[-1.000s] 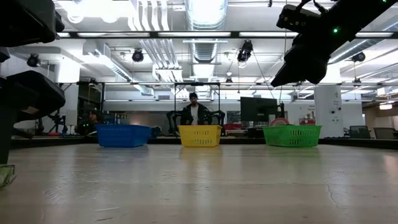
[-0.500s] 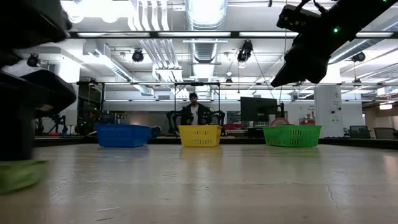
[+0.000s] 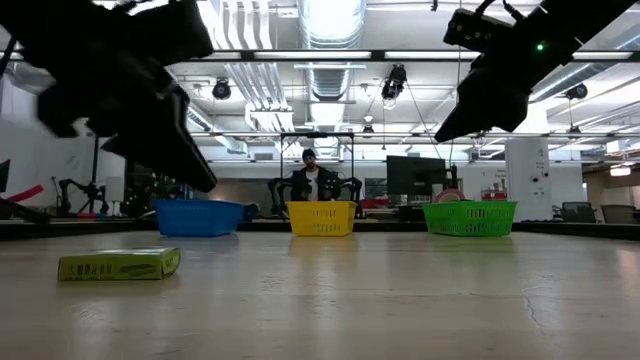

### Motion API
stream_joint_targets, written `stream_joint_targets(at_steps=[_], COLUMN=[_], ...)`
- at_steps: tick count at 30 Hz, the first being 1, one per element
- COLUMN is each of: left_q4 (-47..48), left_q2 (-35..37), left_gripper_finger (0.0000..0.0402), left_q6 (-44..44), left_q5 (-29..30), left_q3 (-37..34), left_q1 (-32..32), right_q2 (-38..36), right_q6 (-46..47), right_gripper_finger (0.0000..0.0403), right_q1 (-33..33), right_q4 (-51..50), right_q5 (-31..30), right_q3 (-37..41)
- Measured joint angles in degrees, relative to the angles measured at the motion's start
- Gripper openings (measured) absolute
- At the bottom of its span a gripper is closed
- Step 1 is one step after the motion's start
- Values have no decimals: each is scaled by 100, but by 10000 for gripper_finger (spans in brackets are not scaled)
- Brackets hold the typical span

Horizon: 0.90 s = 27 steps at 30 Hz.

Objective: Pick and place Stapler, Stapler remover, tape
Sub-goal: Put the green staple box into the blue bin

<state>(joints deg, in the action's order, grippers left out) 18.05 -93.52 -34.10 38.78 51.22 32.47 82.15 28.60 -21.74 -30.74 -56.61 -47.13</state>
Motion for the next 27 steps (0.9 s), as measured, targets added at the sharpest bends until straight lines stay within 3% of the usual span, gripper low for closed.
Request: stream_joint_targets(at_steps=[2, 5, 10, 15, 22, 27], left_q4=[92, 7, -266, -311, -403, -429], left_q2=[131, 282, 298, 222, -43, -383], left_gripper_finger=[68, 58, 71, 129, 238, 268], left_q6=[-103, -38, -437, -901, -711, -777], left_q5=[-177, -1073, -1892, -1900, -1565, -1665], left_q3=[0, 22, 20, 15, 15, 15], left_q1=[-190, -331, -140, 268, 487, 476], right_q2=[0, 3, 4, 4, 4, 4], right_q6=[34, 44, 127, 301, 430, 428], right_gripper_finger=[192, 192, 191, 192, 191, 192], right_q1=[-4, -3, 0, 0, 0, 0], right_q4=[2, -1, 1, 7, 24, 109], right_q5=[77, 267, 267, 268, 270, 272], right_q3=[6, 36, 140, 218, 238, 238])
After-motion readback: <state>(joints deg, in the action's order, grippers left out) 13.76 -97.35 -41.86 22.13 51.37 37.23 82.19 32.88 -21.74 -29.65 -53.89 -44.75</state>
